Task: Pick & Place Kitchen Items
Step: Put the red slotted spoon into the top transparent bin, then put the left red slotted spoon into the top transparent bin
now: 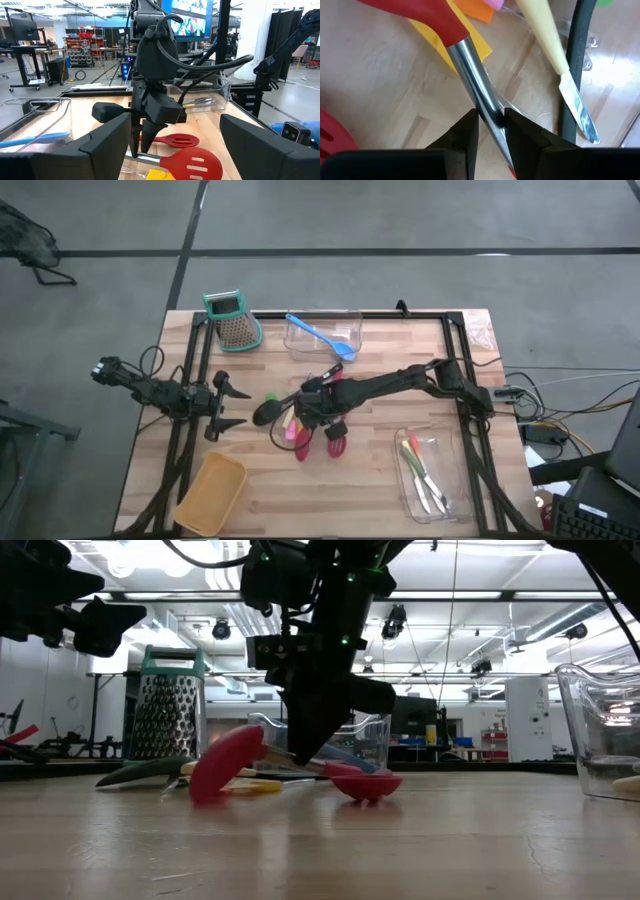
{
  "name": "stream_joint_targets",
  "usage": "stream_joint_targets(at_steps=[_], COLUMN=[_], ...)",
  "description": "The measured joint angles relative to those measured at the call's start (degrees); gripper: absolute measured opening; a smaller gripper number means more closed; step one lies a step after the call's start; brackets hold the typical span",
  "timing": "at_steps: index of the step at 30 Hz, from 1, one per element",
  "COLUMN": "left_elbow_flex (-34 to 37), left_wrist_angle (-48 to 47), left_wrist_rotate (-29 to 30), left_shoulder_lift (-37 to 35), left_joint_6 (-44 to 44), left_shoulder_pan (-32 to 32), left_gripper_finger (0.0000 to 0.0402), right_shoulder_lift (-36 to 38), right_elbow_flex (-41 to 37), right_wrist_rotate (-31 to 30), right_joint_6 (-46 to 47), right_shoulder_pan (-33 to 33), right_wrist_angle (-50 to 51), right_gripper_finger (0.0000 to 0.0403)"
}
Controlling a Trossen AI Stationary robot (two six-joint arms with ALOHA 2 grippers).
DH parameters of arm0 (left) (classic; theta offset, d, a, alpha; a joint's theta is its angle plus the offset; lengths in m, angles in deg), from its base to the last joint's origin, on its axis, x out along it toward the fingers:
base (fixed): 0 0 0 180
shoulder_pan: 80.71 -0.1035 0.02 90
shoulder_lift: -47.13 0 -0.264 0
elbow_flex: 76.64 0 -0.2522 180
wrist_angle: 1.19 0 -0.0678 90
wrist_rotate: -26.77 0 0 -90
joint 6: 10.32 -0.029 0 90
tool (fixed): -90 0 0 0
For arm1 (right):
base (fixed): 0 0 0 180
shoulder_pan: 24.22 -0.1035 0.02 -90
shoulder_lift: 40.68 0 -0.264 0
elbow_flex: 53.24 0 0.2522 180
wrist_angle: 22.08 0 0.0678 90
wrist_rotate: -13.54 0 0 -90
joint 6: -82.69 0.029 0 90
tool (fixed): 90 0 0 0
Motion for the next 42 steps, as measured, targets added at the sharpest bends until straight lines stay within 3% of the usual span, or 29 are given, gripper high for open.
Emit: stream_joint_targets(at_steps=[7,21,26,42], left_elbow_flex=[0.0,0.0,0.0,0.0], left_wrist_angle=[0.0,0.0,0.0,0.0], left_wrist_rotate=[0.0,0.0,0.0,0.0], left_shoulder_lift=[0.0,0.0,0.0,0.0], left_joint_6=[0.0,0.0,0.0,0.0], left_shoulder_pan=[0.0,0.0,0.0,0.0], left_gripper_finger=[0.0312,0.0312,0.0312,0.0312], right_shoulder_lift=[0.0,0.1,-1.1,1.4], right_elbow_flex=[-0.1,0.1,-0.4,1.7], right_wrist_rotate=[0.4,0.7,5.5,3.1], right_joint_6=[2.0,3.2,3.3,3.1], right_shoulder_pan=[0.1,0.2,0.1,0.0], right_wrist_angle=[-0.3,-0.2,0.3,3.0], right_gripper_finger=[0.0092,0.001,0.0008,0.001])
